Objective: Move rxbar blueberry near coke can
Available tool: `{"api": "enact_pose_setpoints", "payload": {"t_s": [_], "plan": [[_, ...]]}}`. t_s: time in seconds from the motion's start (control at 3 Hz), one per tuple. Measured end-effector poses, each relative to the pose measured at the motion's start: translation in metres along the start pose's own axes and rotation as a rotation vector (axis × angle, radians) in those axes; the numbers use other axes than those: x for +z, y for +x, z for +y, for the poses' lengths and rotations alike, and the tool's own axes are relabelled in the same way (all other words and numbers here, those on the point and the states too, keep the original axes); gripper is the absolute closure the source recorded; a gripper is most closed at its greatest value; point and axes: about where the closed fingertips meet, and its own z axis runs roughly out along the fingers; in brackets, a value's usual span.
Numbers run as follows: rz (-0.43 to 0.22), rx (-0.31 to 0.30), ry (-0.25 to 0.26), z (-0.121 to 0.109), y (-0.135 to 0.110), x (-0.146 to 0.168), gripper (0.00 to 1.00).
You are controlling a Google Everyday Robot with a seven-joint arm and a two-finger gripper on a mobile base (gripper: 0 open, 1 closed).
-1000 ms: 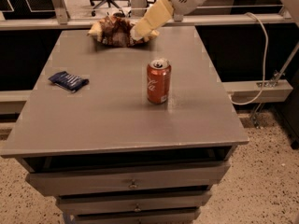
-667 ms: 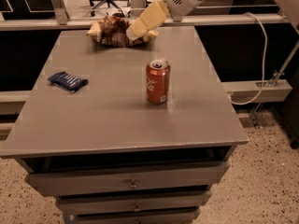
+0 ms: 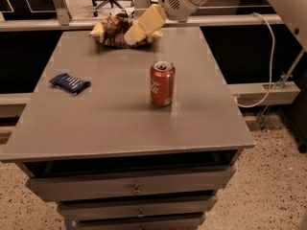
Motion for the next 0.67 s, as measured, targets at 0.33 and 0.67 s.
{"api": "enact_pose_setpoints", "payload": {"t_s": [0.33, 0.67], "plan": [[0.008, 0.003, 0.002, 0.008, -0.009, 0.028, 0.00], [0.023, 0.063, -0.011, 0.021, -0.022, 0.071, 0.00]]}}
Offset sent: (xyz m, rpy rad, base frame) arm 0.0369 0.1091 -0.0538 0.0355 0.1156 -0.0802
